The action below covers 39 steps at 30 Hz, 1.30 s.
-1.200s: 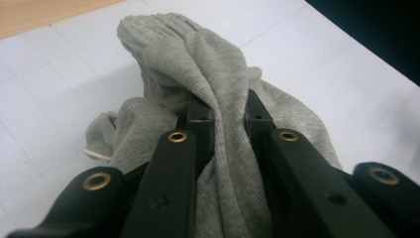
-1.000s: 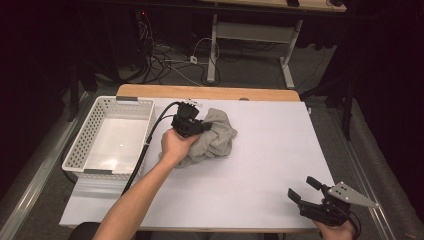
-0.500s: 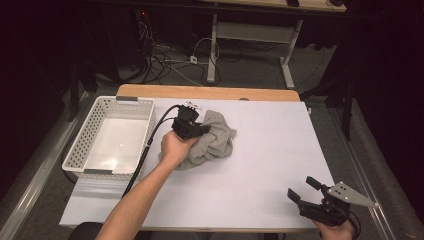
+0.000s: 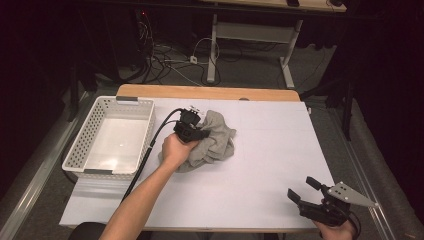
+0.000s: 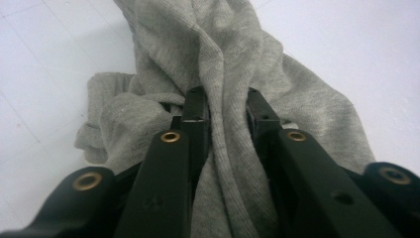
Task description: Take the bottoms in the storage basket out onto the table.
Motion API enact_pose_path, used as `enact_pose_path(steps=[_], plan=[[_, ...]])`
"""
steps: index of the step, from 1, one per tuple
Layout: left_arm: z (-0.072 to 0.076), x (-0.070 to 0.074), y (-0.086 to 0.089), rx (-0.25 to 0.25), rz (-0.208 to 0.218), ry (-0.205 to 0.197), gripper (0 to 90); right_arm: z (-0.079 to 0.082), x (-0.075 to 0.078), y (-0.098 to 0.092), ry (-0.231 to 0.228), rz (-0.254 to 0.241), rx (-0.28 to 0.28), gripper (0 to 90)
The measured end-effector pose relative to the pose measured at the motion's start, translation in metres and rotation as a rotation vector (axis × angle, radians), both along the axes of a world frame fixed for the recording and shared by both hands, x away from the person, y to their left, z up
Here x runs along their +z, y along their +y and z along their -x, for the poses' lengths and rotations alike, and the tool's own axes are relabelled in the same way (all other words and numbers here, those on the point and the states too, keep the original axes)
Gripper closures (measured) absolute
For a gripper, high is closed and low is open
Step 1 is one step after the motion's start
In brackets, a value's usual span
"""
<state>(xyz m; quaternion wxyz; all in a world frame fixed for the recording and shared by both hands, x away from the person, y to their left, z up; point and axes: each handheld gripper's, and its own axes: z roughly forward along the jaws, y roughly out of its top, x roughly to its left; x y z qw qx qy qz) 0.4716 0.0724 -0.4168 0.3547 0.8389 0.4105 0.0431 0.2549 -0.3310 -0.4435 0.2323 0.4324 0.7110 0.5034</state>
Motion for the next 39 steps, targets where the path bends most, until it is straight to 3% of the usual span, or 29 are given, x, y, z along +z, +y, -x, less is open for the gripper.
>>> enact_pose_path(steps=[6, 13, 19, 39], plan=[[0.002, 0.003, 0.0, -0.002, -0.001, -0.007, 67.2, -0.001, 0.0, 0.0, 0.001, 0.001, 0.003, 16.0], [0.007, 0.012, 0.002, 0.001, 0.002, -0.031, 51.3, -0.001, 0.0, 0.0, 0.002, -0.002, 0.002, 16.0], [0.009, 0.02, 0.008, 0.008, 0.015, -0.044, 43.8, -0.001, -0.001, 0.0, 0.004, -0.004, 0.002, 16.0], [0.029, 0.042, 0.02, -0.02, 0.031, -0.11, 39.9, 0.0, 0.0, -0.001, 0.001, -0.008, -0.007, 16.0]])
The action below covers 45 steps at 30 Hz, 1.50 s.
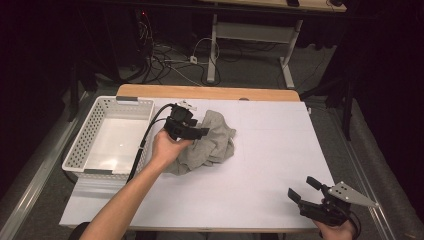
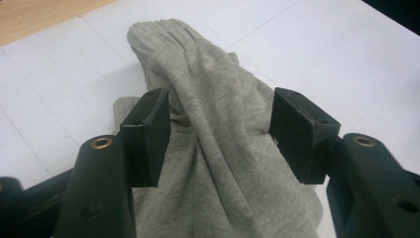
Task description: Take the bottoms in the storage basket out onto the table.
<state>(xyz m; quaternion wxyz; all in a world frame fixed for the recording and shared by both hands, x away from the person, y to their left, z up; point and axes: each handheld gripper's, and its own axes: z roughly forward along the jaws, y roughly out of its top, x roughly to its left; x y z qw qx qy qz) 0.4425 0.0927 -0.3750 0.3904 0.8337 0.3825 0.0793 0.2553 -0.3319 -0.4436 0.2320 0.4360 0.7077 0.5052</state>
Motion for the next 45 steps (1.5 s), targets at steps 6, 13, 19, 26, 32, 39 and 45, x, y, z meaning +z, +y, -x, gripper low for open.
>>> enact_pose_path(steps=[6, 13, 19, 26, 32, 39, 45], plan=[[0.006, 0.004, 0.004, -0.014, 0.025, -0.011, 39.9, 0.0, 0.0, 0.0, -0.004, -0.002, -0.001, 16.0], [0.01, 0.006, 0.009, -0.013, 0.029, -0.015, 39.9, 0.001, 0.0, -0.001, 0.006, -0.019, -0.005, 16.1], [0.013, 0.009, 0.013, -0.011, 0.033, -0.022, 39.9, 0.0, 0.0, -0.001, 0.01, -0.022, -0.013, 16.1], [0.02, 0.014, 0.021, -0.005, 0.046, -0.048, 39.9, 0.001, 0.0, 0.0, 0.002, -0.014, -0.01, 16.1], [0.026, 0.019, 0.032, 0.004, 0.076, -0.07, 39.8, 0.001, 0.0, 0.0, -0.001, -0.014, -0.008, 16.1], [0.032, 0.02, 0.043, 0.011, 0.089, -0.082, 39.8, 0.001, 0.0, 0.0, 0.0, -0.01, -0.012, 16.1], [0.036, 0.019, 0.052, 0.024, 0.08, -0.095, 39.8, 0.001, 0.0, 0.0, 0.004, -0.012, -0.015, 16.1]])
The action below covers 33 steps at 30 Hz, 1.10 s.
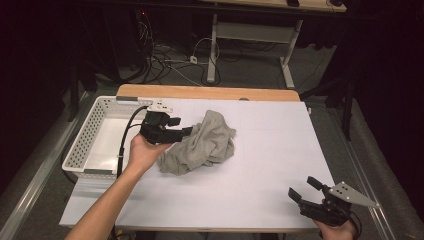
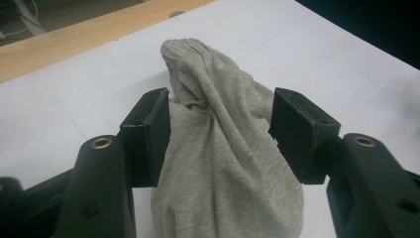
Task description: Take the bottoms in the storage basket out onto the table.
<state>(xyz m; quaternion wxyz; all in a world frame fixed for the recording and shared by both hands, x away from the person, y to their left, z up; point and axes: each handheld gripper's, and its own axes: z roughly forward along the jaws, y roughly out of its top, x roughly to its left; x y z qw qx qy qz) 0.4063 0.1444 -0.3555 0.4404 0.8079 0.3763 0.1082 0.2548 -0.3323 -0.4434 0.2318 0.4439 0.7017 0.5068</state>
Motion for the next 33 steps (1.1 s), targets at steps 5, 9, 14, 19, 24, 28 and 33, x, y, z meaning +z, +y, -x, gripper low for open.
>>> enact_pose_path(steps=[5, 9, 14, 19, 24, 28, 33], plan=[[0.006, -0.001, 0.007, 0.003, 0.022, -0.005, 39.8, 0.0, 0.0, 0.0, -0.006, 0.003, 0.003, 16.1], [0.01, -0.002, 0.009, 0.006, 0.011, -0.019, 39.8, 0.0, 0.0, 0.0, 0.001, 0.001, 0.0, 16.1], [0.017, -0.003, 0.013, 0.005, 0.02, -0.034, 39.8, 0.0, 0.0, 0.0, -0.007, 0.003, -0.001, 16.1], [0.023, -0.005, 0.018, 0.009, -0.001, -0.046, 39.7, 0.0, 0.0, -0.001, 0.0, -0.001, -0.004, 16.1], [0.031, -0.007, 0.027, 0.02, 0.027, -0.052, 38.9, 0.001, 0.0, 0.0, -0.011, 0.006, -0.001, 16.1], [0.036, -0.006, 0.033, 0.031, 0.02, -0.059, 38.9, 0.001, 0.0, 0.0, -0.009, 0.005, -0.006, 16.1], [0.041, -0.008, 0.039, 0.04, 0.026, -0.073, 38.7, 0.001, 0.001, 0.0, -0.014, 0.008, -0.003, 16.1]])
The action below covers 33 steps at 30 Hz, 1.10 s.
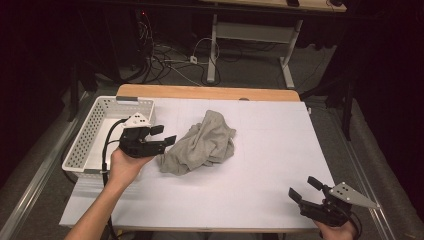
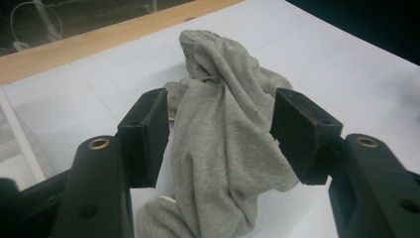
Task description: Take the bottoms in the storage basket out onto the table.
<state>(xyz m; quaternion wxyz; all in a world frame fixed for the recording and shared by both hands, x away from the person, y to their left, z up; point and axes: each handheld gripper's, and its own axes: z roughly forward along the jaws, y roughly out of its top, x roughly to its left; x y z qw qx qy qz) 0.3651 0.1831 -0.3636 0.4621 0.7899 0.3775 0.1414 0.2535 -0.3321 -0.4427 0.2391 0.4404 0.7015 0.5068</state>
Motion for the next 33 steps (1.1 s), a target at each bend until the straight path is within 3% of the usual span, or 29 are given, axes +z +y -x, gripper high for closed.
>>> enact_pose_path(steps=[20, 33], plan=[[0.019, -0.011, 0.021, 0.029, -0.001, -0.019, 37.4, 0.001, 0.0, 0.0, -0.004, 0.003, -0.005, 16.1], [0.031, -0.021, 0.037, 0.063, 0.024, -0.021, 36.8, 0.001, 0.0, -0.001, -0.006, 0.003, -0.013, 16.2]])
